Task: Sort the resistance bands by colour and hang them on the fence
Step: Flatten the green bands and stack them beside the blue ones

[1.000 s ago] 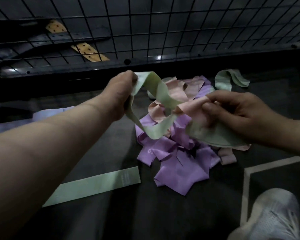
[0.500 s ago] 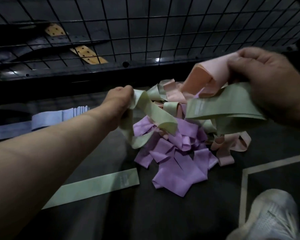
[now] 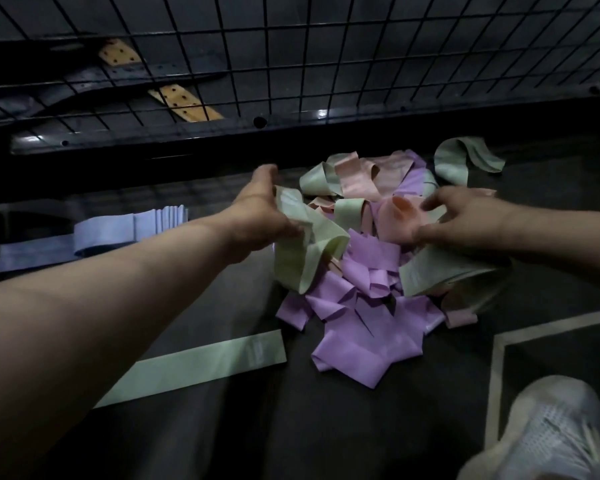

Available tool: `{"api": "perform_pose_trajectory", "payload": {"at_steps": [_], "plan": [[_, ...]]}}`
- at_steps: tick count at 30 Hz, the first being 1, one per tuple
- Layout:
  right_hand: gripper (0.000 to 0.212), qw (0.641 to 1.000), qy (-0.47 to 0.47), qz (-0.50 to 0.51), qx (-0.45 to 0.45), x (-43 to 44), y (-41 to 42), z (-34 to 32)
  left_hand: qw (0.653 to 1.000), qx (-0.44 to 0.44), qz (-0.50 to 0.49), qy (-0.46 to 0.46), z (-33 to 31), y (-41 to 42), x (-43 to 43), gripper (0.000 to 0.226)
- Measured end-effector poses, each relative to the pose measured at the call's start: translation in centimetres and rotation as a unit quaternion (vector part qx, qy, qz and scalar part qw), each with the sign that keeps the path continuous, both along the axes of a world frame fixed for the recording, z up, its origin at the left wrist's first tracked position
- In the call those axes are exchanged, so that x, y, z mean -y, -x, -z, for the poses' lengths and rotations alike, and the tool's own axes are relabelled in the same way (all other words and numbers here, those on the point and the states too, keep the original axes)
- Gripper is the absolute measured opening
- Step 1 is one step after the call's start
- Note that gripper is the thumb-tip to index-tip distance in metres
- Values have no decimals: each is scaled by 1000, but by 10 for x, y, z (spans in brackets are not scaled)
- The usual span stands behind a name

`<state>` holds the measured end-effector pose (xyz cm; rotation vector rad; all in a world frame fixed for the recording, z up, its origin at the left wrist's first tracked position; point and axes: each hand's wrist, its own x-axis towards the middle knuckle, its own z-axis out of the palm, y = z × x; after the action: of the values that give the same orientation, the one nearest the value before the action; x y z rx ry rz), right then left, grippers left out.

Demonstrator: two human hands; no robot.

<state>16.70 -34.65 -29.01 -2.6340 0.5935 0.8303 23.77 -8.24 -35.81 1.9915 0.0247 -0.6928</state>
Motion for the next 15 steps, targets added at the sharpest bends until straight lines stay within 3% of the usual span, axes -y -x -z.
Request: {"api": "perform_pose_trajectory", "payload": {"at_steps": [4, 6, 9, 12, 15], "plan": [[32, 994, -14, -102, -29, -14, -1, -8, 963, 167, 145, -156, -10, 6, -9, 26], [28, 990, -2, -134, -51, -18, -6, -14, 948, 227, 162, -152, -18, 10, -11, 20], [22, 989, -65, -130, -38, -22, -14, -24, 938, 290, 136, -136, -29, 14, -9, 15], [20, 977, -206, -43, -24, -28, -21, -39, 962, 221, 86, -134, -29, 13, -4, 9], [24, 943, -329, 33, -35, -36, -26, -52, 997, 62, 44, -2, -10, 13, 4, 16]]}}
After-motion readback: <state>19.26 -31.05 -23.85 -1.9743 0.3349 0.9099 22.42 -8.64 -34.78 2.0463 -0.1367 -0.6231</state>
